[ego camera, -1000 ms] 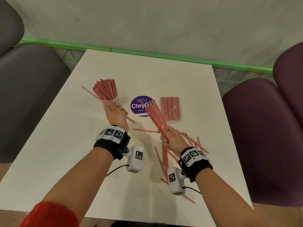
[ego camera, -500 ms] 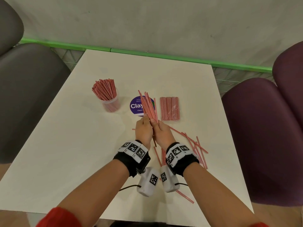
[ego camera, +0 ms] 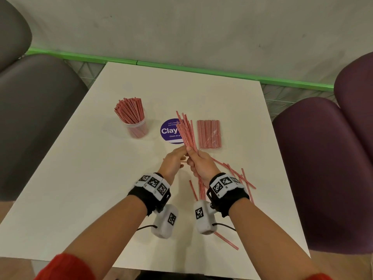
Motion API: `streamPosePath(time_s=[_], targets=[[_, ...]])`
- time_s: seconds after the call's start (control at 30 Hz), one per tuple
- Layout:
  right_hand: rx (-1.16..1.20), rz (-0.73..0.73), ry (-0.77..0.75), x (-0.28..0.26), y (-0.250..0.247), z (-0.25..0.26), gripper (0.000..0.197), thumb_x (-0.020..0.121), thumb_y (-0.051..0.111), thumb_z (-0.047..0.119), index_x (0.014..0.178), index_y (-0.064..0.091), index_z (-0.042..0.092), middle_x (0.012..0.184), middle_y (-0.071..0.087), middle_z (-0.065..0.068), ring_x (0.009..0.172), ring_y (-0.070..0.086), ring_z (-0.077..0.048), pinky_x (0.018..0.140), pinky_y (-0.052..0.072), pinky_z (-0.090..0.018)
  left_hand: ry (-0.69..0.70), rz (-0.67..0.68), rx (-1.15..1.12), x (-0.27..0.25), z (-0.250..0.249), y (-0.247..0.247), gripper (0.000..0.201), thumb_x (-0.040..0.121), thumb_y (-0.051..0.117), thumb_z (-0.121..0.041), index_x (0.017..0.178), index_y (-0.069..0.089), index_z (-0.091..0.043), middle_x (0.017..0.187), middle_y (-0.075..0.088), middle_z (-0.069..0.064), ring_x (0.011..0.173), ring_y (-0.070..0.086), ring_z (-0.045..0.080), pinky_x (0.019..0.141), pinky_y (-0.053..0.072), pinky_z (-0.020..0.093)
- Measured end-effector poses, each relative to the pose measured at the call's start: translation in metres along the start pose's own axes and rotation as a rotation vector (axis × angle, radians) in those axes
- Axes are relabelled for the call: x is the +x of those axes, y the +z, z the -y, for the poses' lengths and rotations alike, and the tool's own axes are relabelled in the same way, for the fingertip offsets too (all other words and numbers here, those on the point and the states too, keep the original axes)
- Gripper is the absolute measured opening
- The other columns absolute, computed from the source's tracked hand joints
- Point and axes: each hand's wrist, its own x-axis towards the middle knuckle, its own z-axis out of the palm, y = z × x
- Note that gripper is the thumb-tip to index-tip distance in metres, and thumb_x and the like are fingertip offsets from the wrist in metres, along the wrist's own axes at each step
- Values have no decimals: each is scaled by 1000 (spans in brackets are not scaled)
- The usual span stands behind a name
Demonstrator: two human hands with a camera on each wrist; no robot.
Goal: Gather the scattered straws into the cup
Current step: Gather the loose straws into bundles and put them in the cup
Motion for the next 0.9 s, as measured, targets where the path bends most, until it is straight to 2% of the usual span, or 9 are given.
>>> streamPosePath(time_s=[0.1,0.23,0.3,0.37,0.4,0.53,0.67,0.77,0.9], targets=[[6,36,8,-2,-3,-1,33,98,42,36,70,50,21,55,37,6,47,30,-7,44,25,-18,-26,65,-119,4,-3,-10,26,92,46,-31,92,69,-19,82,63,-2,79,54,14,80,41,30],[17,98,28,-5,-1,-1,28,98,43,36,76,51,20,56,37,6,44,29,-5,41,24,-15,20,-60,-392,14,-24,-17,40,97,33,-44,89,66,-21,73,69,-6,75,59,13,72,47,29],[-8,118,50,-6,1,-3,28,97,44,37,76,51,19,56,37,5,40,30,-2,40,24,-14,20,-148,-506,19,-36,-17,42,94,37,-53,108,63,-24,84,72,-3,78,64,12,70,53,28],[1,137,81,-6,4,-4,29,97,44,37,76,51,19,55,36,5,37,30,0,38,23,-13,55,-229,-476,26,-38,-15,53,92,47,-49,140,32,-33,108,68,4,92,66,20,77,56,36],[15,146,94,-6,5,-4,30,97,43,38,76,51,19,53,36,7,37,30,0,37,23,-12,91,-263,-422,26,-38,-13,60,92,49,-43,144,18,-41,111,66,7,97,65,24,84,55,42],[3,213,131,-7,8,0,35,96,41,44,71,48,20,43,31,13,45,29,-5,39,20,-13,234,-355,-302,25,-33,-9,50,95,46,-34,139,24,-44,109,62,9,91,64,23,88,54,48],[-12,298,174,-11,5,4,40,96,35,50,71,44,21,40,30,12,37,32,-3,38,19,-15,260,-278,-295,22,-32,-6,30,97,47,-22,126,45,-31,78,58,7,62,59,20,65,57,35],[-2,341,185,-11,3,5,42,97,31,50,72,44,19,41,30,11,32,31,-4,36,20,-16,234,-272,-305,16,-32,-5,28,95,52,-22,121,45,-29,94,60,9,60,63,15,55,56,27],[38,369,228,-13,4,6,44,96,32,53,70,42,19,40,29,9,29,25,-6,35,19,-16,184,-177,-381,10,-28,-4,54,86,65,-15,127,39,-38,107,63,12,69,68,21,56,56,29]])
